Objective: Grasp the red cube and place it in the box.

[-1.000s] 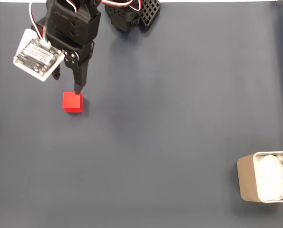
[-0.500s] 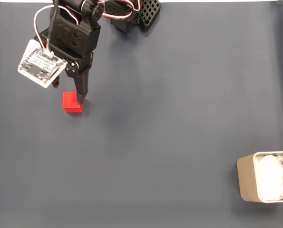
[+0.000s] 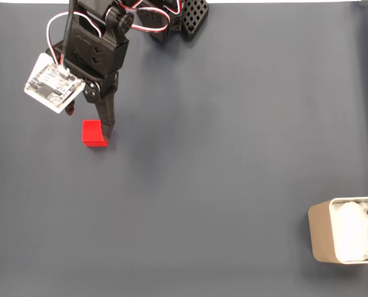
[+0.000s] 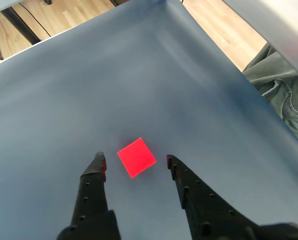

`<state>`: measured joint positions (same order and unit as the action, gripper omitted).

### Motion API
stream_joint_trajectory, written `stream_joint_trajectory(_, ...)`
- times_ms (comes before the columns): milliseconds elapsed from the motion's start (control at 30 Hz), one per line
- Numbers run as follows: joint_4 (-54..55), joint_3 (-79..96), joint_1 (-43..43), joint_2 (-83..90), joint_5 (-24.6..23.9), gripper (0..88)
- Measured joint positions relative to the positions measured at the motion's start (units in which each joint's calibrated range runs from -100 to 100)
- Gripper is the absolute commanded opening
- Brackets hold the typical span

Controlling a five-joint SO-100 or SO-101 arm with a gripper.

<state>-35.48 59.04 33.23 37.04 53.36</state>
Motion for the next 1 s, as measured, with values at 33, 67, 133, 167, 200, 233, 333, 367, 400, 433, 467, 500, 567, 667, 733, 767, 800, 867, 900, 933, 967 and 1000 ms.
stream_joint_trajectory(33, 0.7, 0.7, -0.1, 0.0, 0.1, 30.2)
stream_joint_trajectory(67, 1.3, 1.1, -0.1, 0.0, 0.3, 30.3)
stream_joint_trajectory(133, 2.3, 2.3, -0.1, 0.0, 0.4, 30.6)
stream_joint_trajectory(167, 2.7, 2.9, -0.1, 0.0, 0.5, 30.8)
stream_joint_trajectory(200, 3.3, 3.4, -0.1, 0.0, 0.6, 31.0)
stream_joint_trajectory(233, 4.0, 4.2, -0.1, 0.0, 0.7, 31.1)
stream_joint_trajectory(333, 5.8, 5.6, -0.1, -0.3, 0.9, 31.4)
stream_joint_trajectory(367, 6.2, 5.7, -0.1, -0.3, 0.9, 31.6)
stream_joint_trajectory(400, 6.7, 6.0, -0.1, -0.7, 0.9, 31.7)
stream_joint_trajectory(433, 7.2, 6.1, -0.2, -1.1, 0.9, 31.9)
stream_joint_trajectory(467, 7.7, 6.1, -0.2, -1.7, 0.9, 32.0)
stream_joint_trajectory(500, 8.2, 6.2, -0.2, -2.1, 0.9, 32.1)
stream_joint_trajectory(567, 9.1, 6.2, -0.2, -3.0, 0.9, 32.4)
stream_joint_trajectory(667, 10.3, 6.2, -0.2, -4.3, 0.9, 32.6)
stream_joint_trajectory(733, 10.9, 6.1, -0.2, -5.0, 0.9, 32.7)
stream_joint_trajectory(767, 11.1, 6.1, -0.1, -5.6, 0.9, 32.8)
stream_joint_trajectory(800, 11.5, 6.1, -0.1, -6.0, 0.9, 32.9)
stream_joint_trajectory(867, 12.3, 6.1, -0.2, -6.7, 0.9, 32.9)
stream_joint_trajectory(900, 12.6, 6.1, -0.2, -7.3, 0.9, 33.0)
stream_joint_trajectory(933, 13.0, 6.1, -0.2, -7.6, 0.9, 33.0)
stream_joint_trajectory(967, 13.4, 6.1, -0.2, -8.1, 0.9, 33.1)
stream_joint_trajectory(1000, 13.8, 6.1, -0.2, -8.4, 0.9, 33.1)
